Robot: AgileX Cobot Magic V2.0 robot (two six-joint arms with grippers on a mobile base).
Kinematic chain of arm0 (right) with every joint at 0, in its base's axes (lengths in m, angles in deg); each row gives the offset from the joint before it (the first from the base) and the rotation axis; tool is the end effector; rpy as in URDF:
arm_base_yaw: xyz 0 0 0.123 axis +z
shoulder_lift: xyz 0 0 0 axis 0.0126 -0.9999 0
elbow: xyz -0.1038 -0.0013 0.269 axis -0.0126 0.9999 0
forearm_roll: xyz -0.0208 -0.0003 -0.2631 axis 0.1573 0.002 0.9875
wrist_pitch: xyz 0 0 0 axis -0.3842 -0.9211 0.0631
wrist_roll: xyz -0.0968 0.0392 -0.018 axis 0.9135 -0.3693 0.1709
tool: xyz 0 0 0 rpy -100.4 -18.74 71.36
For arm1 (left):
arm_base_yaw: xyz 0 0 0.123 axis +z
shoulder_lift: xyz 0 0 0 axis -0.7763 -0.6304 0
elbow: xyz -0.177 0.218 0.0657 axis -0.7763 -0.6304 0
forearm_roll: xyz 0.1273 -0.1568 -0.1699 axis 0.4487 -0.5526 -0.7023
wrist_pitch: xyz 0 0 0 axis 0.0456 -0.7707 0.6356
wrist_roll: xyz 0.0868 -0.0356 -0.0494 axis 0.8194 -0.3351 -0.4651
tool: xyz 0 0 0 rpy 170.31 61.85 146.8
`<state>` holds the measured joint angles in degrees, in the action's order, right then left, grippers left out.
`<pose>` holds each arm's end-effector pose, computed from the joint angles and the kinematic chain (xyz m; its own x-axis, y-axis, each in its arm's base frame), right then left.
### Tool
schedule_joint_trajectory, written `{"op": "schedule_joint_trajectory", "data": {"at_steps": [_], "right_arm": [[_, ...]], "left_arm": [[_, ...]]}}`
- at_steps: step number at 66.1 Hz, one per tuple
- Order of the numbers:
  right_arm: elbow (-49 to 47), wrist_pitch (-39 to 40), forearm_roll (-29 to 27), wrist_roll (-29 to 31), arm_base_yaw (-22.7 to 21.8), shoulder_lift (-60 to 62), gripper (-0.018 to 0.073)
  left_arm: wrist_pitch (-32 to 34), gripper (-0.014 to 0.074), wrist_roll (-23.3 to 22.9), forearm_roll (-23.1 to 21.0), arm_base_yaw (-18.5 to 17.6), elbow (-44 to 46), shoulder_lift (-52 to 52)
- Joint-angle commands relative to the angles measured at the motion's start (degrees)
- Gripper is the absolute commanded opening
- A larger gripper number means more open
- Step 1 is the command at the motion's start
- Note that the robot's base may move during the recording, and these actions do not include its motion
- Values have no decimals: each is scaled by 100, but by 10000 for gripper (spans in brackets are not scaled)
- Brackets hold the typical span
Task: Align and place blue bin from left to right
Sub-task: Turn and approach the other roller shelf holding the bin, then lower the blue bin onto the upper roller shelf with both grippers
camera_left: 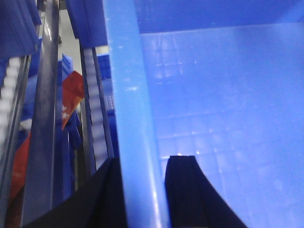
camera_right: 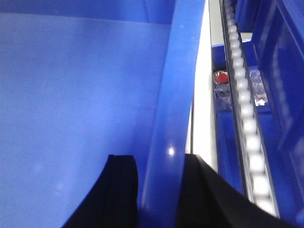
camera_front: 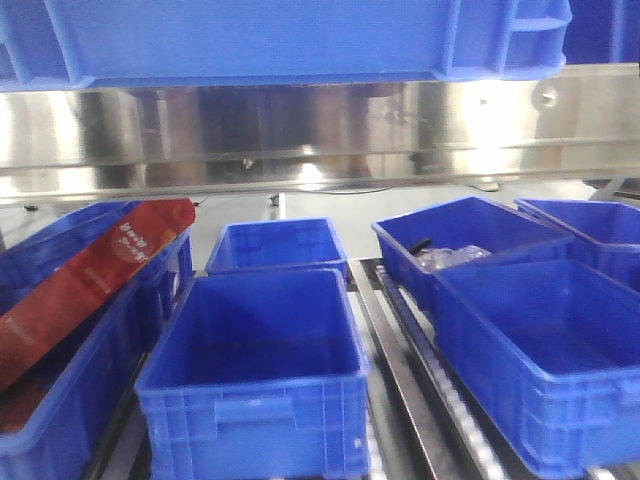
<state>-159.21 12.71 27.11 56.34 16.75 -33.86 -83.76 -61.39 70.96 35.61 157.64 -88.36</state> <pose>0.3634 0.1086 0.4821 -0.5510 -0.0066 -0.8345 -0.1724 0.9793 0.1061 0.3684 -0.0887 0.4809 -0.5035 0.0312 -0.8634 0.1189 0.9923 -0.0335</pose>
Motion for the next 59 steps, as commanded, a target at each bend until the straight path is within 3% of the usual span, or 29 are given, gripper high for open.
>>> {"op": "schedule_joint_trajectory", "data": {"at_steps": [1, 59], "right_arm": [[-91, 477, -112, 91, 34, 142, -153], [-91, 477, -112, 91, 34, 142, -153]], "left_arm": [[542, -111, 79, -88, -31, 75, 143], [542, -111, 79, -88, -31, 75, 143]]}}
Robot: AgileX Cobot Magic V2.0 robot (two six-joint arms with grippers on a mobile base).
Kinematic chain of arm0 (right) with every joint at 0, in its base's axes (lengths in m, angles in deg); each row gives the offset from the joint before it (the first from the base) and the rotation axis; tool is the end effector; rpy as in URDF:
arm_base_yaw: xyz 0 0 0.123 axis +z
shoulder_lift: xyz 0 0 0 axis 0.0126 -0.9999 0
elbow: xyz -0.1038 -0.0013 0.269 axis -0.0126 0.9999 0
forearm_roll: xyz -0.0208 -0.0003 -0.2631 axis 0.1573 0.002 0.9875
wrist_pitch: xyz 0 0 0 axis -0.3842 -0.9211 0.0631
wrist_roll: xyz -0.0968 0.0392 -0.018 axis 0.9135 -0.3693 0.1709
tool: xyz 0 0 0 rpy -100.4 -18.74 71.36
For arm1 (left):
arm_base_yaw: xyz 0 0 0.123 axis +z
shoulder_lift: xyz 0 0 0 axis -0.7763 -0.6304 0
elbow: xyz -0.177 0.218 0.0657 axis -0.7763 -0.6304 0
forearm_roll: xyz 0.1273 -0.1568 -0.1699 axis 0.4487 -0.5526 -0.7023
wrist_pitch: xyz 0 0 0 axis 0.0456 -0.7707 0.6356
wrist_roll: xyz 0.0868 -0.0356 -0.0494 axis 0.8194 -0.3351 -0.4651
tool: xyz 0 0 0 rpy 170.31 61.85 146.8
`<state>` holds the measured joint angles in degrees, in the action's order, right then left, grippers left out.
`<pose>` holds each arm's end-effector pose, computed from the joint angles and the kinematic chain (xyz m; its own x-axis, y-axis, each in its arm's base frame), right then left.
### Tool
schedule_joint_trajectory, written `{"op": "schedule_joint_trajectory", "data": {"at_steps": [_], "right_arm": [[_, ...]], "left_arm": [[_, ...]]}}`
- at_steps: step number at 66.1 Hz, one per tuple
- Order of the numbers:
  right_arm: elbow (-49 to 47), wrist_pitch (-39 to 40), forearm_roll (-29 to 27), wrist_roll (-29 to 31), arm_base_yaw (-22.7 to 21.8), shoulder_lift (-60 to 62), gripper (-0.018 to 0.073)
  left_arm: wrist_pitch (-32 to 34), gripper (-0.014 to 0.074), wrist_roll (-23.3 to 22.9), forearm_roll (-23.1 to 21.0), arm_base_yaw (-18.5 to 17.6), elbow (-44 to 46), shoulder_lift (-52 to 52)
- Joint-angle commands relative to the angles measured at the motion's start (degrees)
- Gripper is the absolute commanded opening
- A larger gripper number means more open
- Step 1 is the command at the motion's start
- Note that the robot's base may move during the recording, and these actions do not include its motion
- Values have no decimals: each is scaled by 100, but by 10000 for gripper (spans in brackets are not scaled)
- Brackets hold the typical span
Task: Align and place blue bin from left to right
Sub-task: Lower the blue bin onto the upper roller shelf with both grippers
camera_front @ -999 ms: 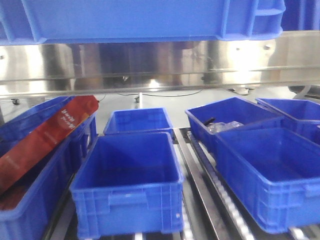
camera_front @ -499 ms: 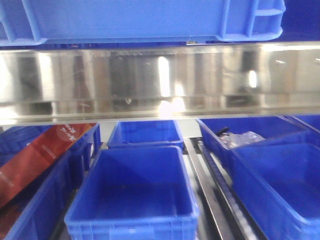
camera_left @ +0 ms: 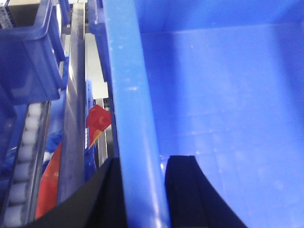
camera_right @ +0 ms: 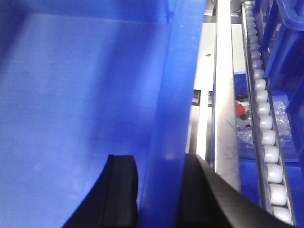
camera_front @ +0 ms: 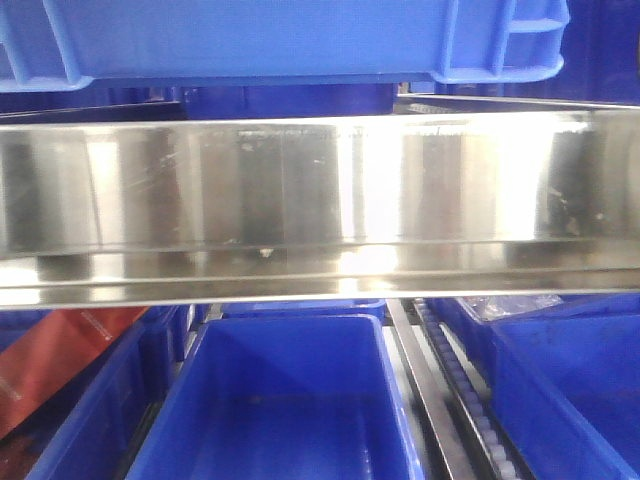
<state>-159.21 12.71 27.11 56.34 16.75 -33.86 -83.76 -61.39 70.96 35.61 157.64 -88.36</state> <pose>0.3634 0.1086 0.4821 -0.5510 -0.0066 -0.8345 -0.1724 0.9793 0.1061 0.3684 -0.0887 0.4809 -0.5035 0.0312 -0.8634 0.1189 0.9923 -0.0335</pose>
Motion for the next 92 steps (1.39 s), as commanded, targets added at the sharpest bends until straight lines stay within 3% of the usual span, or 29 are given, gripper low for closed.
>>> {"op": "schedule_joint_trajectory", "data": {"at_steps": [1, 92], "right_arm": [[-91, 477, -112, 91, 34, 142, -153], [-91, 435, -138, 91, 15, -42, -153]], "left_arm": [[542, -111, 79, -88, -31, 75, 143], [564, -111, 89, -90, -31, 75, -26]]}}
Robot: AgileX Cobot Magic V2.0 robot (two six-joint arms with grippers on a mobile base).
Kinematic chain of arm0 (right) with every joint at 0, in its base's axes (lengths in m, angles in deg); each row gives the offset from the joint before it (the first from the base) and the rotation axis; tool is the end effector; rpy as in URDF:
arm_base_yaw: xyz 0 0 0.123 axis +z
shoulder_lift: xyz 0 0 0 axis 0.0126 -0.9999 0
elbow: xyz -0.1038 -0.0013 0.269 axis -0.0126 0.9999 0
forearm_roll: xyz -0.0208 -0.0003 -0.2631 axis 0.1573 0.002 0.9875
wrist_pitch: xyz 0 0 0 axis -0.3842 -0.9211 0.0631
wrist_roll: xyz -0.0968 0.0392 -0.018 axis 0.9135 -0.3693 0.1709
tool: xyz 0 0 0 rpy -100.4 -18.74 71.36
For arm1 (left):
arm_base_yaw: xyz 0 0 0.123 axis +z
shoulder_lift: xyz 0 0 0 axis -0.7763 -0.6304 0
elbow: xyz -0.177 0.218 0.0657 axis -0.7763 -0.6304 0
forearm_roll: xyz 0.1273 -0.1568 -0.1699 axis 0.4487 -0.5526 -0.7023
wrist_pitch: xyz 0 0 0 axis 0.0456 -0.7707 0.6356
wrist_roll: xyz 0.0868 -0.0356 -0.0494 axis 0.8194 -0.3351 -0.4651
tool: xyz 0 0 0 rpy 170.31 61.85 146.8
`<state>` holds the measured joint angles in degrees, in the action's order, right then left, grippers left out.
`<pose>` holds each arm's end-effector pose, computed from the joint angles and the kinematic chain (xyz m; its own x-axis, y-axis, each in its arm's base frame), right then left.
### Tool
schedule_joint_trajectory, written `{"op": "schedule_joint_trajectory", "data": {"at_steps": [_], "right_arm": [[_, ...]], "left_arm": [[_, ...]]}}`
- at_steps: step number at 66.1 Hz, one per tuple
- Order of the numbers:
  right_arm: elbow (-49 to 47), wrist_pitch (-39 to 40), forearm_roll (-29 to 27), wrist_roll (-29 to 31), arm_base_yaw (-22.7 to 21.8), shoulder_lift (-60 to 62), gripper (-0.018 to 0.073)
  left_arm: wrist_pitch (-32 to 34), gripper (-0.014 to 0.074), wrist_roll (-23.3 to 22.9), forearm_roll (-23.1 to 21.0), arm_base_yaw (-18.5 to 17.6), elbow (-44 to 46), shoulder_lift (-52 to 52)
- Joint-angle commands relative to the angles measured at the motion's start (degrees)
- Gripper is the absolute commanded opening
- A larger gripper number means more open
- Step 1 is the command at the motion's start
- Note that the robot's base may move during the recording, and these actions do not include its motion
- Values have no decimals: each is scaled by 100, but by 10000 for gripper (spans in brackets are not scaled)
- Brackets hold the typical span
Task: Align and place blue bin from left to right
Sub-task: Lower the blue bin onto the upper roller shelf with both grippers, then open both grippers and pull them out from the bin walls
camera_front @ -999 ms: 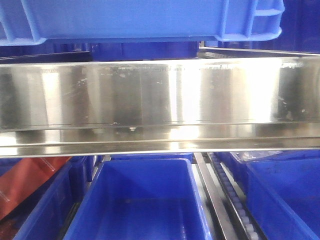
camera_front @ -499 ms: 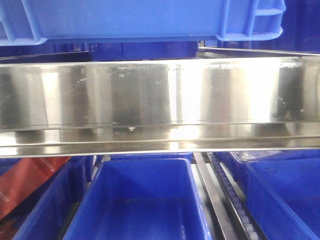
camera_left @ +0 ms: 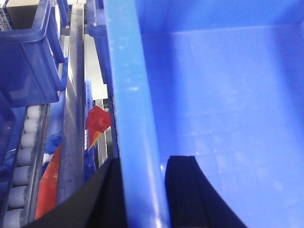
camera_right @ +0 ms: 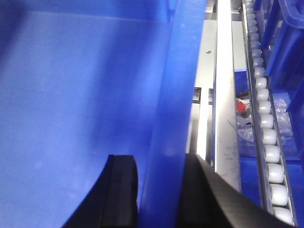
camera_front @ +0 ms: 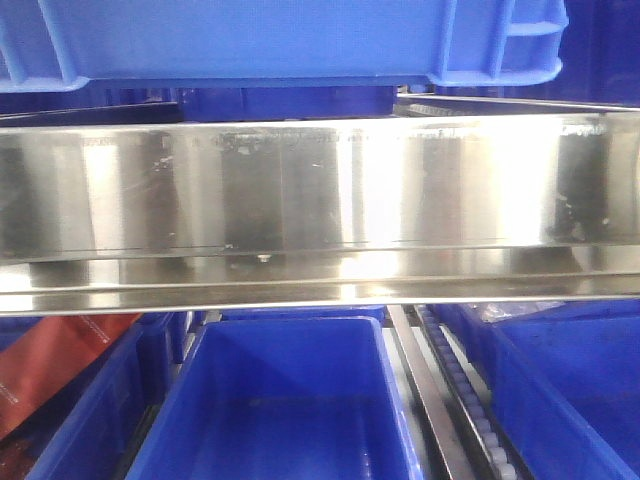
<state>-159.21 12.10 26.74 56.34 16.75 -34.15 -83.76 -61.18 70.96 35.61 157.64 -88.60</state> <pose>0.3644 0.1095 0.4792 -0.5649 -0.0070 -0.8251 -0.1728 0.9788 0.1101 0.3699 -0.0891 0.4793 -0.5065 0.0358 -0.8615 0.1207 0.9922 -0.0297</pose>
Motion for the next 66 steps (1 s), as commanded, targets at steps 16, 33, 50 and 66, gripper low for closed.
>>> {"op": "schedule_joint_trajectory", "data": {"at_steps": [16, 33, 50, 66], "right_arm": [[-91, 633, -103, 91, -197, -539, -153], [-91, 657, -103, 164, -340, -929, -146], [-103, 657, -103, 249, -345, -1007, 391], [-485, 318, -103, 249, -345, -886, 506]], "left_arm": [[479, -111, 68, -37, -21, 75, -525], [357, -111, 68, 193, -21, 75, -895], [319, 69, 68, 193, -21, 75, -971], [289, 608, 68, 193, -21, 85, -863]]}}
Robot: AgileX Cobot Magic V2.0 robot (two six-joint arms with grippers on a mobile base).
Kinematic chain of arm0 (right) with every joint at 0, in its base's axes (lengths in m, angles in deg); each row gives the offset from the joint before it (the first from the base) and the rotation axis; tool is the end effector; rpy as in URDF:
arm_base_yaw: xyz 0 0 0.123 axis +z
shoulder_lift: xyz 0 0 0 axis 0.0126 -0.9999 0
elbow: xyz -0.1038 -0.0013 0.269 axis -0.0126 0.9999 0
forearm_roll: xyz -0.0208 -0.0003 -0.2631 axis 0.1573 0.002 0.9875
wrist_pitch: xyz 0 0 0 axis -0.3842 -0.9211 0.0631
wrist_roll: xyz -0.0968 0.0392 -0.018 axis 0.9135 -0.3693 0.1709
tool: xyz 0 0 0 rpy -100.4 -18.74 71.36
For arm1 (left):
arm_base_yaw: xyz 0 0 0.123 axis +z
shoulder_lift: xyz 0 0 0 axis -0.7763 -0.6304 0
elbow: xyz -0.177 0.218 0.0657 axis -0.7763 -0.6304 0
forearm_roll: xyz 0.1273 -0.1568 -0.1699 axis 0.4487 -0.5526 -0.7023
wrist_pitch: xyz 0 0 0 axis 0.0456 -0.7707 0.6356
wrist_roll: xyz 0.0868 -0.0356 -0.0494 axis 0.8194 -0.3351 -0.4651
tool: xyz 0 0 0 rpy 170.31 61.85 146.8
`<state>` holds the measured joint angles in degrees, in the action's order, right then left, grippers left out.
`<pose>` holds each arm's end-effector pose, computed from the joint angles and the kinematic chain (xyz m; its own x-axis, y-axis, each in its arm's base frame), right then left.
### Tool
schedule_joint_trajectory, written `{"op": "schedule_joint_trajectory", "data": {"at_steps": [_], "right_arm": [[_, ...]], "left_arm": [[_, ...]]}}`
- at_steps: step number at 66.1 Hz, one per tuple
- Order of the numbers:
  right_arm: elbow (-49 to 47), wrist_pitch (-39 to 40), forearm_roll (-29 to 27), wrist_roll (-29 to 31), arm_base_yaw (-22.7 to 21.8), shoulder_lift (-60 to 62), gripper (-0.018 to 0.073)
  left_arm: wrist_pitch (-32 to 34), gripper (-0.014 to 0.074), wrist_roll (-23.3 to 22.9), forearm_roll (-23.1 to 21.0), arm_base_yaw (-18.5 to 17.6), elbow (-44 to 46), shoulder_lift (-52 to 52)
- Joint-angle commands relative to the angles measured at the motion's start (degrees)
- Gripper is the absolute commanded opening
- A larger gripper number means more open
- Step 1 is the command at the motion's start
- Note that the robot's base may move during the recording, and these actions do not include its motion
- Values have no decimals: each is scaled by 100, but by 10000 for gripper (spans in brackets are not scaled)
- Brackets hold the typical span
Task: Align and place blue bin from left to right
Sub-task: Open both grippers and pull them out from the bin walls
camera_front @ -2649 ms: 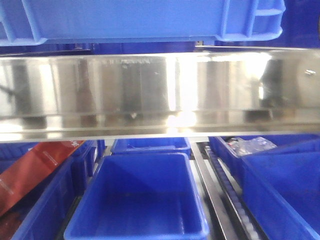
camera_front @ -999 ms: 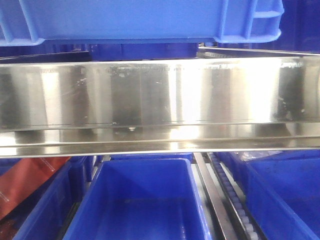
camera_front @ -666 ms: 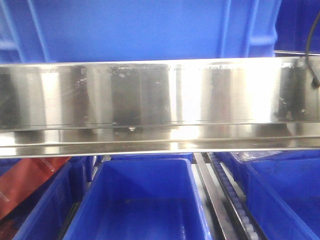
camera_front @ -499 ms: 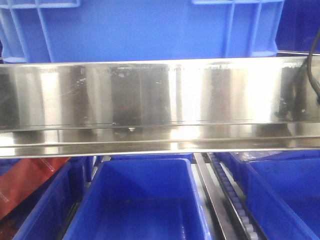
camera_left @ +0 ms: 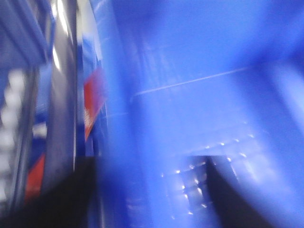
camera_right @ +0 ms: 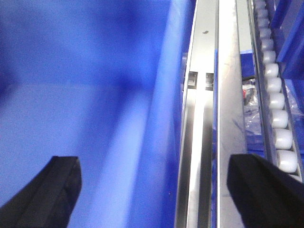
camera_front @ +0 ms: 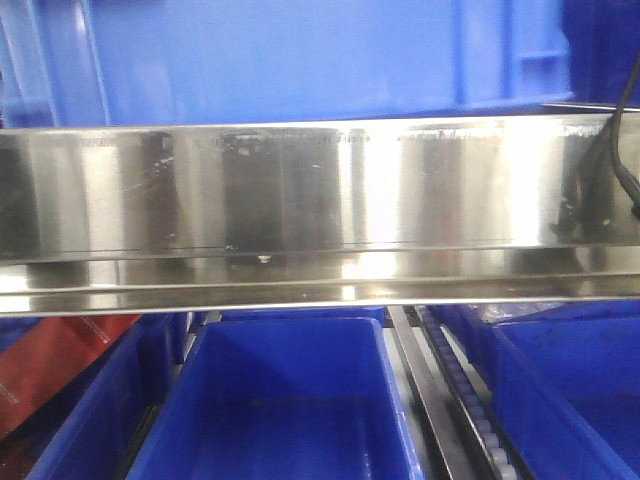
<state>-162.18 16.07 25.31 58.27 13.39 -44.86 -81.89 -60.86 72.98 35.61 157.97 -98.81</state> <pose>0.4307 0.1056 0.4246 -0.6160 -0.0099 -0.7877 -0.1398 0.9854 0.0969 0.4277 -0.1021 0.4112 -0.6103 0.0957 -0.7863 0.1168 0.9927 0.0302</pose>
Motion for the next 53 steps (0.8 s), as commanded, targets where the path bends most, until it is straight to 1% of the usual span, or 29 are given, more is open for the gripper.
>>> {"op": "schedule_joint_trajectory", "data": {"at_steps": [1, 8, 14, 18, 24, 27, 31, 32, 33, 34, 39, 44, 50, 53], "right_arm": [[-208, -110, 40, 56, -8, 208, 501], [-285, -203, 40, 56, -8, 439, 431], [-285, -400, 40, 56, -8, 726, 317], [-285, -524, 110, 56, -8, 917, 201], [-285, -731, 298, 56, -8, 1175, 21], [-285, -834, 322, 65, -8, 1300, -80], [-210, -923, 335, 103, -8, 1443, -169], [-162, -934, 363, 103, -8, 1501, -164], [-96, -934, 393, 103, -8, 1558, -161], [-17, -914, 438, 103, -8, 1605, -161], [404, -759, 597, 103, -8, 1913, -162], [974, -487, 729, 103, -8, 2249, -162], [1877, 13, 759, 103, -8, 2829, -162], [2374, 382, 759, 103, -8, 3206, -162]], "left_arm": [[87, 597, 36, -10, -21, 52, 185], [-25, 524, 36, -10, -21, 102, 420], [-187, 465, 36, -10, -21, 102, 727], [-341, 409, 36, -10, -21, 102, 935], [-535, 249, 58, -10, -21, 102, 1328], [-638, 141, 68, -10, -21, 102, 1510], [-780, 8, 81, 49, -21, 69, 1698], [-808, -22, 81, 95, -21, 41, 1739], [-840, -81, 81, 141, -21, -17, 1822], [-857, -111, 81, 173, -21, -56, 1869], [-841, -111, 81, 342, -21, -394, 2154], [-665, -111, 81, 408, -21, -972, 2547], [-142, -111, 52, 408, -21, -1816, 3095], [200, -111, 21, 397, -21, -2401, 3429]]}}
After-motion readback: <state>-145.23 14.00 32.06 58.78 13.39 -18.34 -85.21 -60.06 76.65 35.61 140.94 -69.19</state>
